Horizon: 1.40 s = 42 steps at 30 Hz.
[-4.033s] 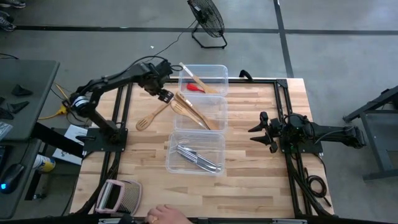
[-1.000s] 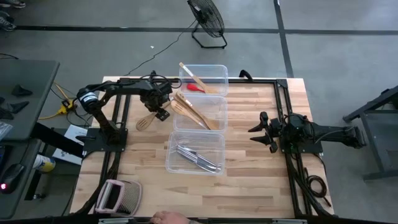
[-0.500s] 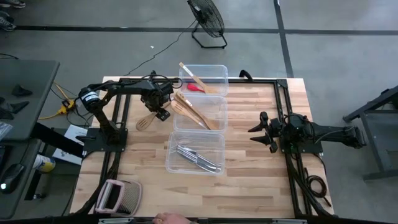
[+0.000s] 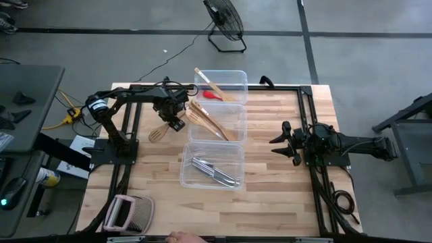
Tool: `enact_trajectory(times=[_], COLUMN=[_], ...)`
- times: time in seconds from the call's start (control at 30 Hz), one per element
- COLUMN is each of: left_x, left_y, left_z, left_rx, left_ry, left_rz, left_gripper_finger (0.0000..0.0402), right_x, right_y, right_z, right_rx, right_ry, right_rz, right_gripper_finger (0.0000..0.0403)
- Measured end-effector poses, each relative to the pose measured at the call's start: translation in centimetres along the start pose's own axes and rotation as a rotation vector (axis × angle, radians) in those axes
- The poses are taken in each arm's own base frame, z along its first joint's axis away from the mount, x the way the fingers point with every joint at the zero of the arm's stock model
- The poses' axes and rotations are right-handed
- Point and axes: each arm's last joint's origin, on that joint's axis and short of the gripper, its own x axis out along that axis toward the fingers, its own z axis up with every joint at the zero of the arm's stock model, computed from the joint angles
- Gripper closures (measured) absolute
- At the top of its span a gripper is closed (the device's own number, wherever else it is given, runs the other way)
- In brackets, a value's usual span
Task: Pick & Place Kitchen Items
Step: Put the brown spatula into the middle transparent bin
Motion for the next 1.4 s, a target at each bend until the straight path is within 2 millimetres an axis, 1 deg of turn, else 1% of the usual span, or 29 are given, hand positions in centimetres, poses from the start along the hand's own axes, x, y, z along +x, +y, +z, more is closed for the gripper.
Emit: enact_trajectory(times=[0.43, 0.77, 1.23, 1.4], left_x=[0.0, -0.3, -2.0, -3.0], left_y=[0.0, 0.1, 0.5, 0.6], left_z=[-0.1, -0.2, -1.2, -1.5], left_rx=[-0.010, -0.055, -0.139, -0.161], left_ry=[0.011, 0.002, -0.023, -0.063], left_rz=[0.003, 0.006, 0.066, 0.058], left_gripper_finger=[0.0329, 0.0330, 0.0330, 0.0330], right_x=[0.0, 0.0, 0.0, 0.0], right_y=[0.0, 0.0, 0.0, 0.0], right_z=[0.0, 0.0, 0.0, 0.0], right_rx=[0.000, 0.000, 0.000, 0.000], right_ry=[0.000, 0.000, 0.000, 0.000], right_rz=[0.000, 0.000, 0.000, 0.000], right_gripper_finger=[0.0237, 0.0237, 0.0237, 0.0237])
